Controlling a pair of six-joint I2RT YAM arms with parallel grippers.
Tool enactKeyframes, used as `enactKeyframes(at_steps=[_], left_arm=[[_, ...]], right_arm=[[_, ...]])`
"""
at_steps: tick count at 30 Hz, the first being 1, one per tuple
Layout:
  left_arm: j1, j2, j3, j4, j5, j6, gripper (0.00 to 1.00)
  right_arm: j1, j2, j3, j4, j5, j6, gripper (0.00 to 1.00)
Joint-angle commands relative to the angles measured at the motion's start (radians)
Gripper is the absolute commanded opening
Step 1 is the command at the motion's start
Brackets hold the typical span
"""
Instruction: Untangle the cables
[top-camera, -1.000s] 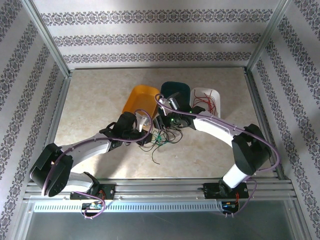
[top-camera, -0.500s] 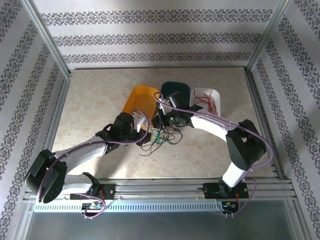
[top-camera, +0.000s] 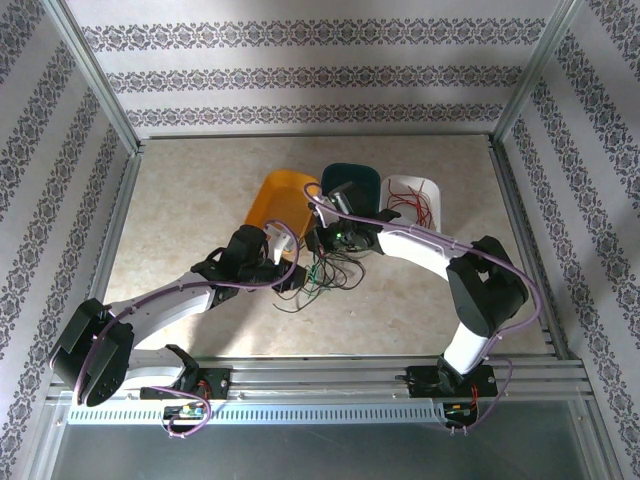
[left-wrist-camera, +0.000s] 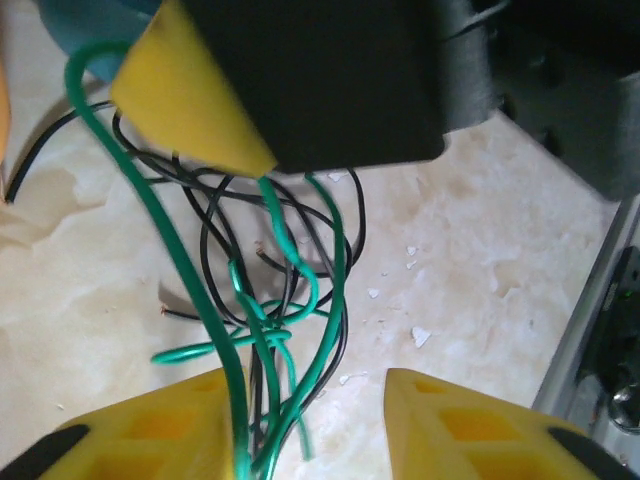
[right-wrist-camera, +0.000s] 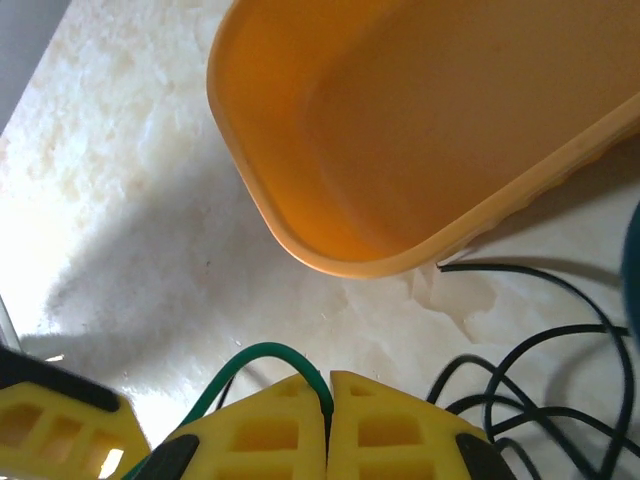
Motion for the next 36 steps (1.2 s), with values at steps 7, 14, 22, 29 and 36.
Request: enactKeyframes(at_steps=[7, 14, 22, 29, 36], left_arm=[[-0.003, 0.053, -0.014, 0.066, 0.028, -0.007, 0.41], [-0.003, 0.102, -0.017, 0.113, 0.041, -0.026, 0.35], [-0.003, 0.167, 0.019, 0.185, 0.056, -0.056, 0.08], [-0.003, 0.172, 0.051, 0.229, 0.059, -0.08, 0.0], [-0.002, 0.174, 0.05, 0.226, 0.044, -0.086, 0.0]], right_arm=[[-0.042, -0.134, -0.013, 0.061, -0.022, 0.068, 0.0], [-0.111, -0.194, -0.048, 0.119, -0.039, 0.188, 0.0], [-0.128, -0.178, -0.07, 0.026, -0.06, 0.215, 0.0], [-0.095, -0.145, -0.139, 0.006, -0.044, 0.209, 0.0], [-0.097, -0.144, -0.121, -0.067, -0.036, 0.156, 0.01]])
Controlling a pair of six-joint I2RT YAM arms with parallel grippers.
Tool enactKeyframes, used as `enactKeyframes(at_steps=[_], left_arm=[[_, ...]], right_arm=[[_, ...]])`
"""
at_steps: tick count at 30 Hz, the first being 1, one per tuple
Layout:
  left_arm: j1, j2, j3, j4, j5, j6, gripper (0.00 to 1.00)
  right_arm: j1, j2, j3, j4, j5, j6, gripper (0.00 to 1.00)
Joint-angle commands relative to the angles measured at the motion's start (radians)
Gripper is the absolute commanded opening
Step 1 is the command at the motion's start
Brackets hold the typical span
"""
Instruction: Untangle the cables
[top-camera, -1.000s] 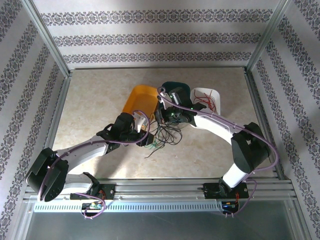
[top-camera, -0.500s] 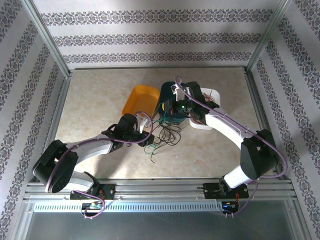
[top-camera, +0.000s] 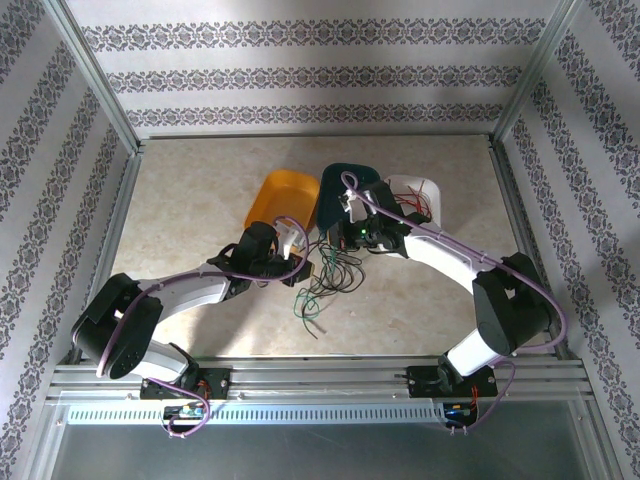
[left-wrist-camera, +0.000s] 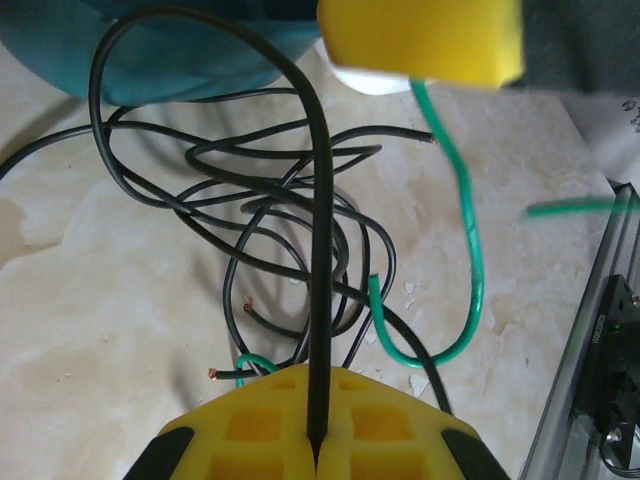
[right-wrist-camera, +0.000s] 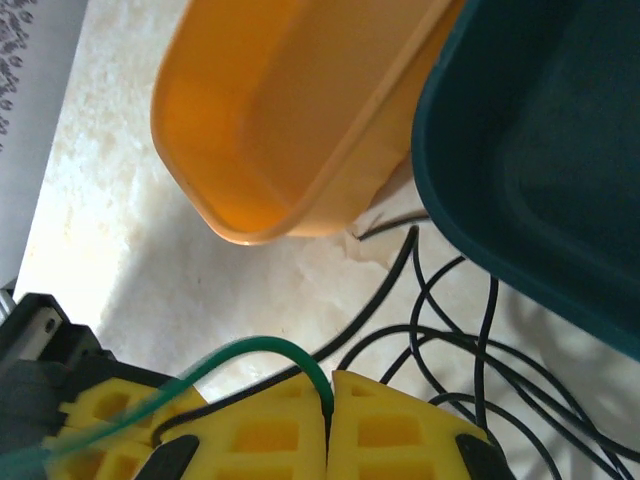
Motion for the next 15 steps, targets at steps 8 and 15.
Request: enactKeyframes(at_steps=[8, 15], left_arm=[[-0.001, -0.018, 0.003, 0.028, -0.082, -0.006, 0.0], [-0.001, -0.018, -0.004, -0.018, -0.152, 0.014, 0.0]], right_arm=[[-0.014, -0.109, 0.016, -0.277, 0.253, -0.121, 0.03], [-0.056, -0.225, 0.015, -0.33, 0.438, -0.139, 0.03]])
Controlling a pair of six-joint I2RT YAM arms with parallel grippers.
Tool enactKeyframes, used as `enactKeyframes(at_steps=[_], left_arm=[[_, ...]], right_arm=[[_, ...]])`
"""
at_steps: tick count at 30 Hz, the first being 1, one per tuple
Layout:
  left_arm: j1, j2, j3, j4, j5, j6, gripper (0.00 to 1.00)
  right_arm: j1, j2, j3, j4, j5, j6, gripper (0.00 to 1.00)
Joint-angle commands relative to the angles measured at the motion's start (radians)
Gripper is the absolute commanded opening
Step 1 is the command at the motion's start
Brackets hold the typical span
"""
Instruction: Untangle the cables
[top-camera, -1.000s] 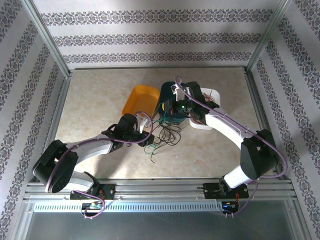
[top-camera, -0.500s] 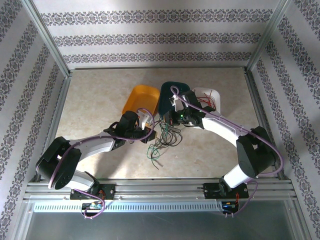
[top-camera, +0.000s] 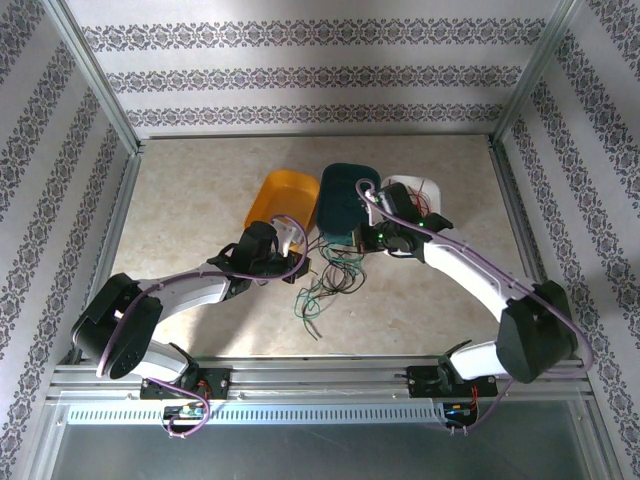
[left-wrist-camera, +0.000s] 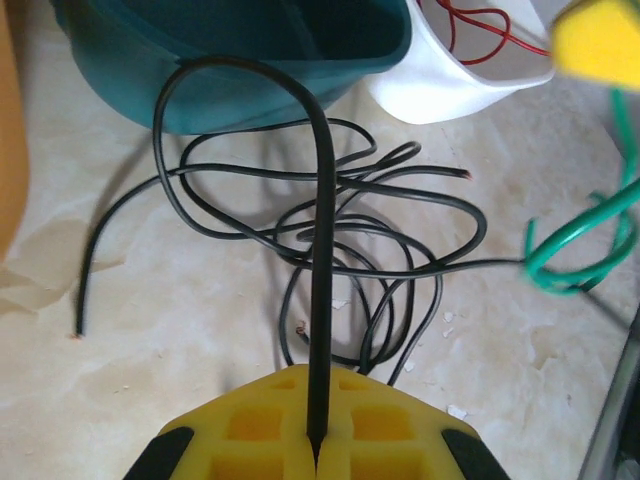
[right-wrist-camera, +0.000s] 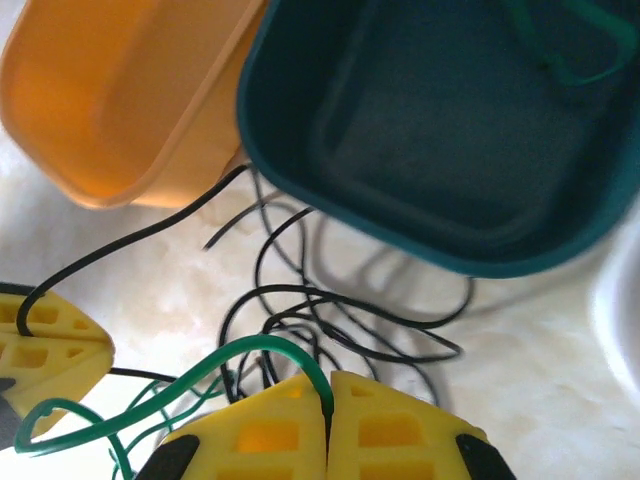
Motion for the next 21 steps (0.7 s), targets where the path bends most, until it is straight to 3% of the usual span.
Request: enactKeyframes(at_steps=[1, 5, 8, 13, 17, 21], left_arm=[[-0.001, -0.022, -0.007, -0.023, -0.053, 0.021, 0.0], [-0.001, -0.028, -0.013, -0.039, -0.066, 0.024, 0.0], [-0.001, -0.031, -0.015, -0.05, -0.069, 0.03, 0.0], [-0.001, -0.02, -0.019, -0.048, -0.072, 0.034, 0.0], [-0.002, -0.001, -0.011, -0.034, -0.059, 0.034, 0.0], [-0.001, 0.011, 0.0, -0.033, -0.055, 0.041, 0.0]], right_arm=[[-0.019, -0.049, 0.018, -0.073, 0.17, -0.029, 0.03], [-0.033, -0.11, 0.002, -0.027, 0.277, -0.005, 0.02], [-0.055, -0.146, -0.014, 0.042, 0.264, 0.023, 0.03], [-0.115, -0.153, -0.03, 0.211, 0.007, 0.1, 0.05], [-0.123, -0.071, 0.031, 0.207, -0.184, 0.143, 0.05], [-0.071, 0.002, 0.052, 0.216, -0.253, 0.168, 0.06]])
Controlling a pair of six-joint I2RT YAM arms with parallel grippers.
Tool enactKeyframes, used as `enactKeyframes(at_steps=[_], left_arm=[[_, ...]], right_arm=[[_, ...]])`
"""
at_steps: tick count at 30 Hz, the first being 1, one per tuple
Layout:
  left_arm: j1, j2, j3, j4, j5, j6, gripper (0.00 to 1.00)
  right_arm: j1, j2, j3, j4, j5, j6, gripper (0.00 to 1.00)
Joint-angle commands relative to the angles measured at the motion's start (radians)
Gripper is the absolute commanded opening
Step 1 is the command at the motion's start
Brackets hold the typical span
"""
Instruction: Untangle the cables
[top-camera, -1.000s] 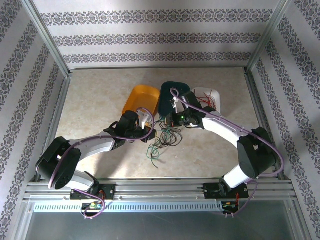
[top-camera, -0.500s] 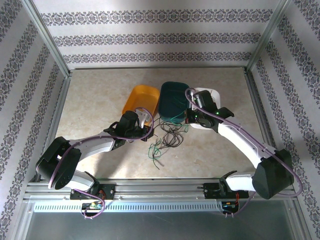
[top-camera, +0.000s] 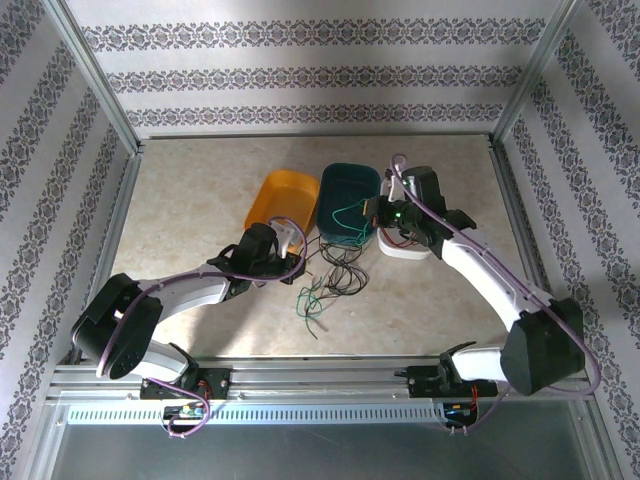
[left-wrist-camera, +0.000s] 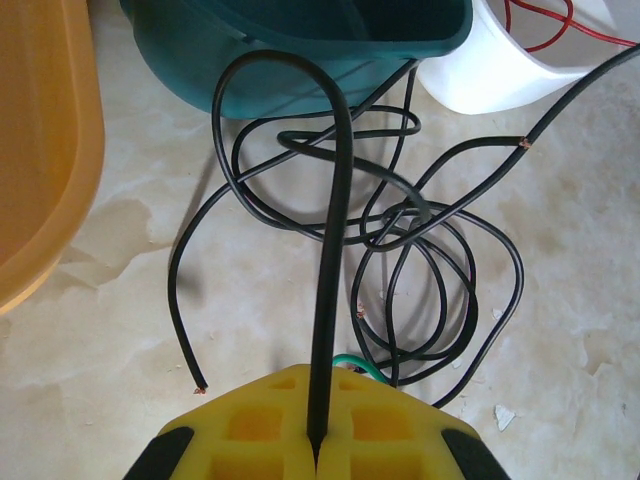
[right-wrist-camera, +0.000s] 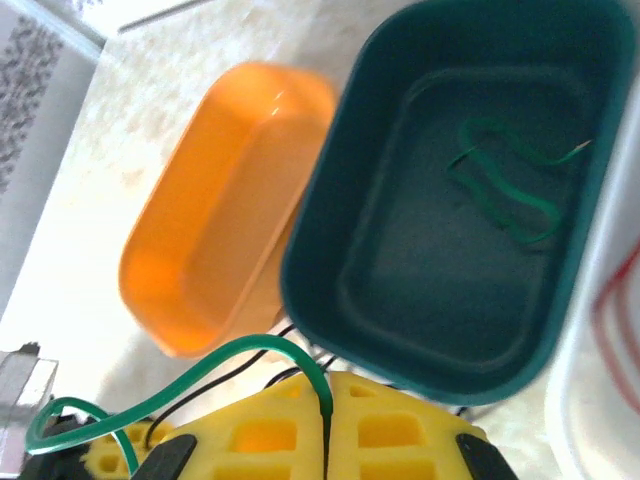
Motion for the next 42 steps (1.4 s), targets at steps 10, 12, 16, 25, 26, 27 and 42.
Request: enactKeyframes(at_steps=[10, 12, 16, 25, 26, 27, 42], left_arm=[[-0.001, 0.035, 0.016, -0.005, 0.012, 0.025, 0.0], [-0.003, 0.032, 0.018, -0.018, 0.008, 0.034, 0.0], [-0.004, 0.02, 0.008, -0.035, -0.004, 0.044, 0.0], [-0.009, -0.025, 0.017, -0.131, 0.014, 0.091, 0.48], [-0.012, -0.039, 0.017, -0.15, 0.011, 0.102, 0.52], [-0.015, -0.054, 0.016, -0.169, 0.008, 0.112, 0.56], [0.011, -0.15, -0.082, -0.058, -0.335, -0.167, 0.63]], right_arm=[[0.008, 0.018, 0.022, 0.261, -0.243, 0.177, 0.08], [-0.029, 0.032, 0.037, 0.249, -0.189, 0.187, 0.08], [-0.074, 0.113, 0.095, 0.175, -0.06, 0.182, 0.09], [-0.098, 0.437, 0.241, 0.198, 0.055, 0.215, 0.12], [-0.098, 0.462, 0.259, 0.201, 0.056, 0.22, 0.2], [-0.098, 0.478, 0.272, 0.203, 0.056, 0.222, 0.29], [0.257, 0.125, 0.054, -0.149, 0.018, -0.22, 0.46]])
